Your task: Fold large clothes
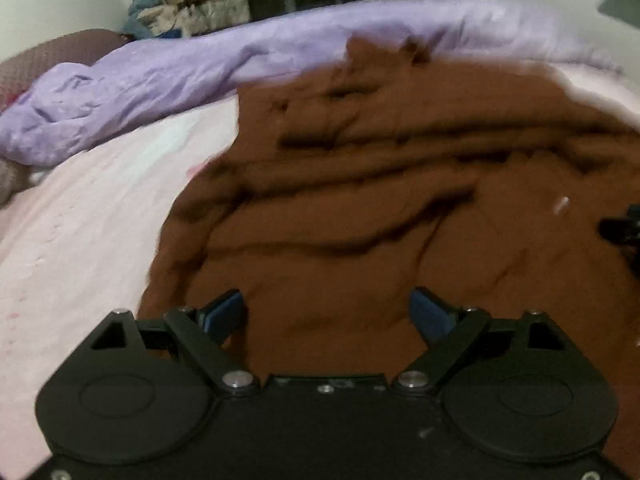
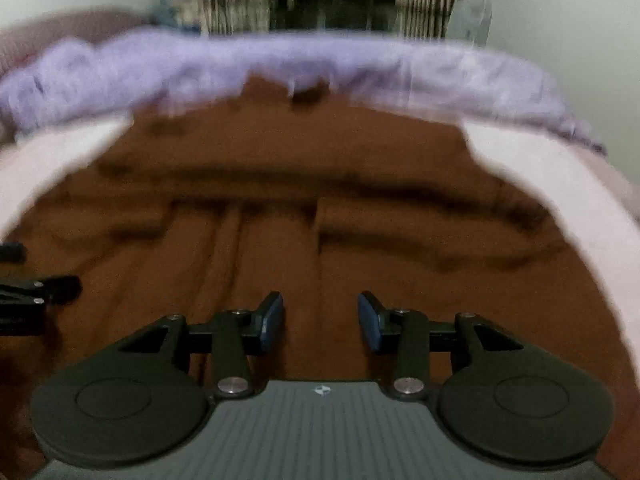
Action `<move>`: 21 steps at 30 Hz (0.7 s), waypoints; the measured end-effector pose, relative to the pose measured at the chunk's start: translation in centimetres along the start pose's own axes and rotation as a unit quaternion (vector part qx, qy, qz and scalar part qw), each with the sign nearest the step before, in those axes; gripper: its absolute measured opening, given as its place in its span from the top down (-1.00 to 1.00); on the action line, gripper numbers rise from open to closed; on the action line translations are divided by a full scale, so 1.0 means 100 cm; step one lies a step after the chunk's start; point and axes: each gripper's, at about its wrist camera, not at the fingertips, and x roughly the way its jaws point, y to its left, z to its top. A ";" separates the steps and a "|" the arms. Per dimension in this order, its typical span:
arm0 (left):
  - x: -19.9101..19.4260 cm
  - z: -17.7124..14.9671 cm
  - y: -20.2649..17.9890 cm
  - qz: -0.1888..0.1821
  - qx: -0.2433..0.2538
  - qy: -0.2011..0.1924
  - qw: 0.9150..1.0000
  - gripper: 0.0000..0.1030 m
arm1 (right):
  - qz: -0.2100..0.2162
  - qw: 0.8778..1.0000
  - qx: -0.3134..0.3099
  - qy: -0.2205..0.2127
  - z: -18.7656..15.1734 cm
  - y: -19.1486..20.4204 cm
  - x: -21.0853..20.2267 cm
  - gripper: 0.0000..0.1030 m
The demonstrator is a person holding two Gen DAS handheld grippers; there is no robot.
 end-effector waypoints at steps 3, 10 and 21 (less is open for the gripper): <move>-0.003 -0.014 0.026 -0.037 -0.045 -0.001 0.998 -0.83 | -0.013 1.000 -0.002 -0.012 -0.010 -0.003 -0.008 0.00; -0.007 -0.025 0.054 0.015 -0.042 -0.014 0.999 -0.84 | 0.001 1.000 0.025 0.005 -0.009 -0.026 -0.013 -0.04; -0.023 -0.042 0.103 0.022 -0.086 0.010 0.996 -0.80 | -0.092 0.994 0.055 0.016 -0.020 -0.088 -0.026 -0.41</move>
